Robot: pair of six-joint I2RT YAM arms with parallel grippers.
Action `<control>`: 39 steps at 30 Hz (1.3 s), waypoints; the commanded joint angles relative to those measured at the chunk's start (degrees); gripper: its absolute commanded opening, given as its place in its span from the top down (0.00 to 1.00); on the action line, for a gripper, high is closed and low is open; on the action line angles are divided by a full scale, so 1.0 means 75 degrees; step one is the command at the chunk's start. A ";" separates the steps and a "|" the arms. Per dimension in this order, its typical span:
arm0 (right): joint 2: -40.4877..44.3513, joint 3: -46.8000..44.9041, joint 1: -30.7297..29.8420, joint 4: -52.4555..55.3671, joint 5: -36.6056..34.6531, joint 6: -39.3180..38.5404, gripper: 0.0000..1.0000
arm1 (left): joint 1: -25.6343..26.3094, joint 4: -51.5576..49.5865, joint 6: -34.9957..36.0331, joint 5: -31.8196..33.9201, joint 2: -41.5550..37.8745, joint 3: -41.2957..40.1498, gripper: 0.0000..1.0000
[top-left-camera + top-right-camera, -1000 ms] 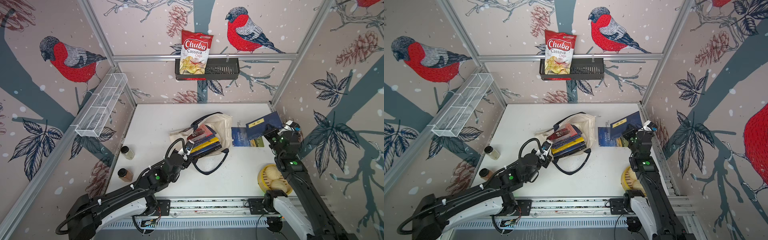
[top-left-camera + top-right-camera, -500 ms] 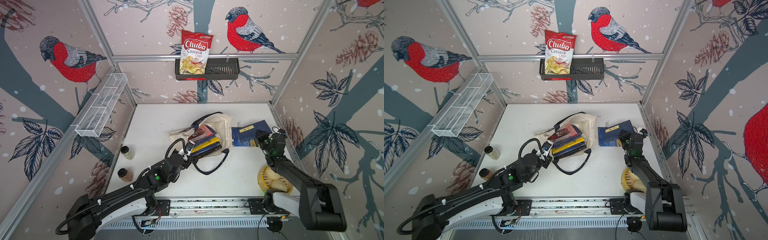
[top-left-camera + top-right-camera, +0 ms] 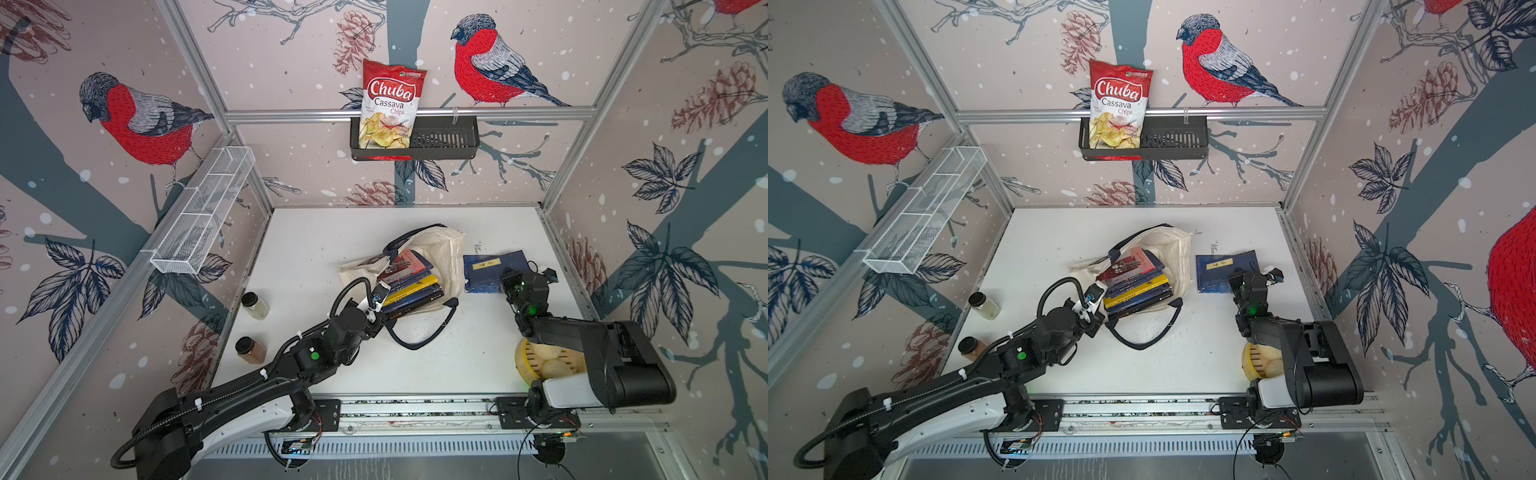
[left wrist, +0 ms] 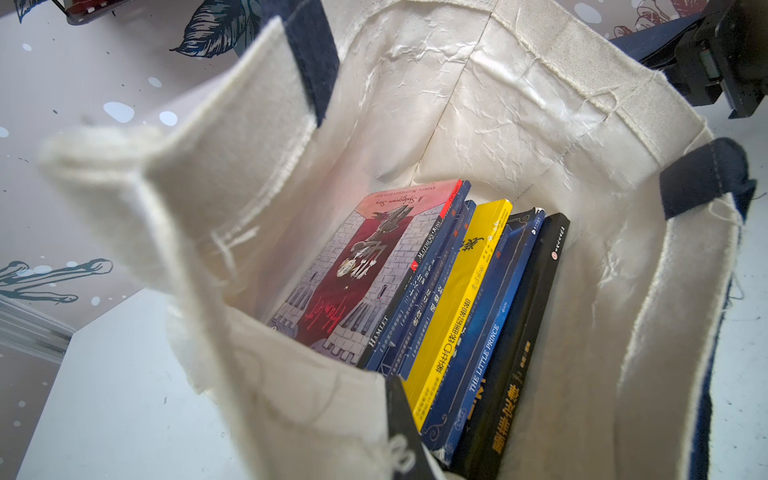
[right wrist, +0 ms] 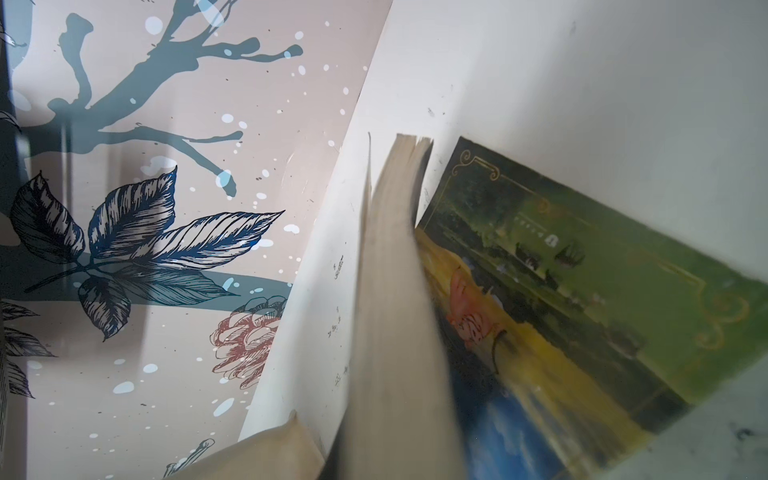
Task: Take out the books from the canvas bag
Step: Place the book on the book.
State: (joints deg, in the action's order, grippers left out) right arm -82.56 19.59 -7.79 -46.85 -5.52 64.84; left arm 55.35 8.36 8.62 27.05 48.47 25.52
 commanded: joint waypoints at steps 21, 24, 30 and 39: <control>-0.0780 -0.0309 -0.0158 -0.0361 -0.0568 0.0884 0.40 | 0.0055 0.0655 0.0116 -0.0218 -0.0074 0.0065 1.00; -0.0760 -0.0497 -0.0078 -0.0433 -0.0322 0.1161 0.28 | 0.0073 0.0655 0.0131 -0.0206 -0.0111 0.0047 1.00; -0.0204 -0.0674 -0.0126 0.0038 -0.0027 0.1319 0.11 | 0.0079 0.0649 0.0145 -0.0213 -0.0081 0.0053 1.00; 0.1781 -0.0551 -0.0313 0.3403 -0.0913 0.1744 0.00 | 0.0084 0.0655 0.0140 -0.0230 -0.0117 0.0051 1.00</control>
State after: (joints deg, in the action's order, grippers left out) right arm -72.16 15.05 -10.09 -31.97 -9.10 76.66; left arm 55.75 8.27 8.86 27.03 48.03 25.52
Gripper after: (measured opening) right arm 0.995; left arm 0.053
